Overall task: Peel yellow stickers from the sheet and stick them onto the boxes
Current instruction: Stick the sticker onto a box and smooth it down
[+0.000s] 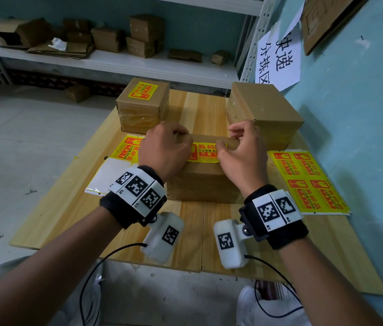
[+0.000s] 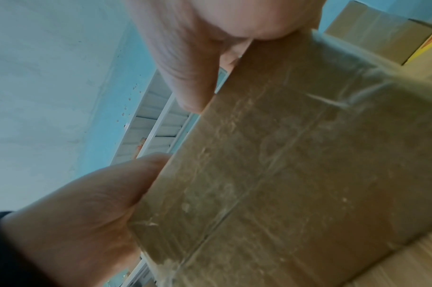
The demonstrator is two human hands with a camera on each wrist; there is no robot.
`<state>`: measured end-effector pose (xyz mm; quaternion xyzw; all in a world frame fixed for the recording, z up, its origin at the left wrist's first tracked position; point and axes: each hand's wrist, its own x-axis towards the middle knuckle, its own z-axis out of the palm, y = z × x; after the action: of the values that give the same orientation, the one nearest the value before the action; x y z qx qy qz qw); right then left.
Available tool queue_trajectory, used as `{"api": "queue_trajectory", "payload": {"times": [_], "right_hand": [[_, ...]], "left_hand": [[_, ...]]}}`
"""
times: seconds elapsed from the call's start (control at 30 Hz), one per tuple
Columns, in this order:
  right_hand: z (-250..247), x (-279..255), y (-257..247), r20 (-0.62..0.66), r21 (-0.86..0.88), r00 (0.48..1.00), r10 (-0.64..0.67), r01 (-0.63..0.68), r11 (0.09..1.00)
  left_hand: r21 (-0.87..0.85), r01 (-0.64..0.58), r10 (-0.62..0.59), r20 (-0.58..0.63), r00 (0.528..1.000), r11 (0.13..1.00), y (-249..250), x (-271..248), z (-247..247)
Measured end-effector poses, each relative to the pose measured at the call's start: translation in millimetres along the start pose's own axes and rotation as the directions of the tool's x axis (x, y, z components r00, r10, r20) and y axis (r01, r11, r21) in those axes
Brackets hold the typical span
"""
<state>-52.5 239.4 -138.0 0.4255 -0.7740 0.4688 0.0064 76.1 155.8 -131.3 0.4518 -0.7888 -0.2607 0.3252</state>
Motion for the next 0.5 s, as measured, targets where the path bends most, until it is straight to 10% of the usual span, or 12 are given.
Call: {"api": "queue_trajectory", "payload": {"times": [0.5], "right_hand": [[-12.2,7.1,6.2,0.08,0.269,0.985,0.153,-0.169,0.948]], "left_hand": [[-0.26,0.144,-0.116,0.119,0.986,0.955,-4.2,2.4,-17.5]]}}
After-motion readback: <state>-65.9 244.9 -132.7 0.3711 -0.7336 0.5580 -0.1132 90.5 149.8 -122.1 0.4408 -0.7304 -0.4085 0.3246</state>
